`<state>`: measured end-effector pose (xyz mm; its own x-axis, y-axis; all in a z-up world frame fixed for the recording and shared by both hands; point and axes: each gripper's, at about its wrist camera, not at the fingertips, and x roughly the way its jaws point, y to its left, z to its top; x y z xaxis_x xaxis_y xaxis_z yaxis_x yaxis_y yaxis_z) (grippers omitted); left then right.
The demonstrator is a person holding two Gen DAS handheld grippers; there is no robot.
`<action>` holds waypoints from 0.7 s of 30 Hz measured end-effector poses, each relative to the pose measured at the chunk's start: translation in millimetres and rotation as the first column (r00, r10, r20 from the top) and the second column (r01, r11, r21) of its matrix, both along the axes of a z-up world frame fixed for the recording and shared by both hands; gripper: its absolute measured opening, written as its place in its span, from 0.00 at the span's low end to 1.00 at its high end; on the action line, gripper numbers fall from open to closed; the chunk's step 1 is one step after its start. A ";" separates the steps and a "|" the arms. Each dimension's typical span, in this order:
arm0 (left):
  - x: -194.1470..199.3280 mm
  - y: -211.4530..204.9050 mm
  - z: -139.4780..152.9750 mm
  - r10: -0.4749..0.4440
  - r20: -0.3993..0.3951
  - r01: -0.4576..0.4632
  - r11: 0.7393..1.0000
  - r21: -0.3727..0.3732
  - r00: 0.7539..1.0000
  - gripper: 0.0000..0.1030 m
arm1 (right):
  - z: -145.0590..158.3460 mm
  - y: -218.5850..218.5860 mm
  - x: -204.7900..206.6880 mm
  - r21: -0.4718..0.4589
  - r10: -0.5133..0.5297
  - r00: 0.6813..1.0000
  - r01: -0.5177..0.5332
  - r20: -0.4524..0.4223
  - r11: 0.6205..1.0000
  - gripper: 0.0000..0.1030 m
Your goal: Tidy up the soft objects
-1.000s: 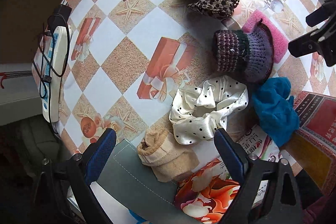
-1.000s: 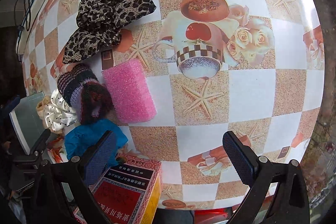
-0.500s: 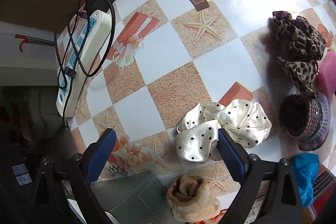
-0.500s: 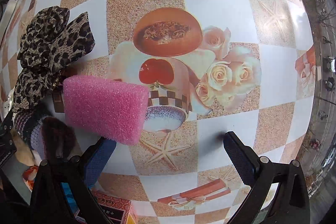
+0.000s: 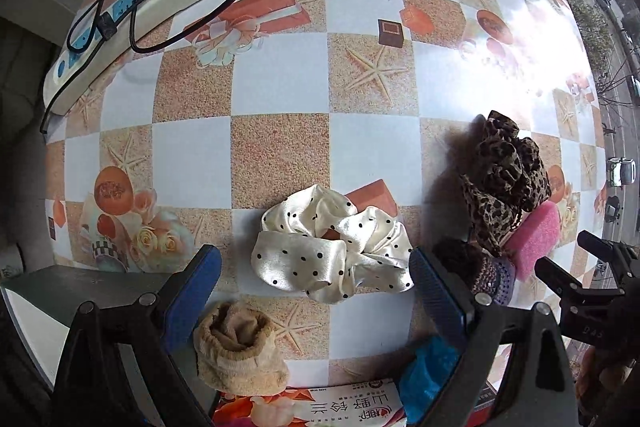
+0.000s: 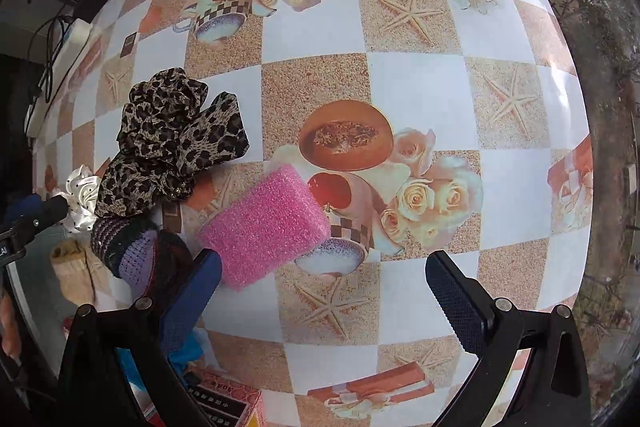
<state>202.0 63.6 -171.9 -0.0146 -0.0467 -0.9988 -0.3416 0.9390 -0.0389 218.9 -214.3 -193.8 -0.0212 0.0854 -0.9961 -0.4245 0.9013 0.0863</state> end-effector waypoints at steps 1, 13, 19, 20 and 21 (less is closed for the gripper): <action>0.4 -1.6 -4.9 0.017 -0.006 -0.017 1.000 -0.011 1.000 0.94 | -1.4 5.5 -3.2 -0.016 0.050 0.999 -0.050 0.008 0.999 1.00; 7.3 1.0 -56.7 0.133 -0.060 -0.133 0.991 -0.003 0.989 1.00 | -22.7 43.5 -18.4 -0.071 0.240 0.970 -0.237 0.030 0.969 1.00; 11.1 -1.0 -62.5 0.134 -0.062 -0.133 0.991 0.015 0.989 1.00 | -18.9 44.4 0.5 -0.069 0.229 0.973 -0.227 0.026 0.971 1.00; 11.1 -0.7 -62.9 0.134 -0.062 -0.133 0.991 0.015 0.989 1.00 | -18.6 43.9 0.9 -0.070 0.227 0.974 -0.225 0.024 0.972 1.00; 11.6 -0.2 -62.8 0.134 -0.059 -0.133 0.991 0.017 0.989 1.00 | -17.7 45.3 5.9 -0.071 0.226 0.974 -0.224 0.022 0.972 1.00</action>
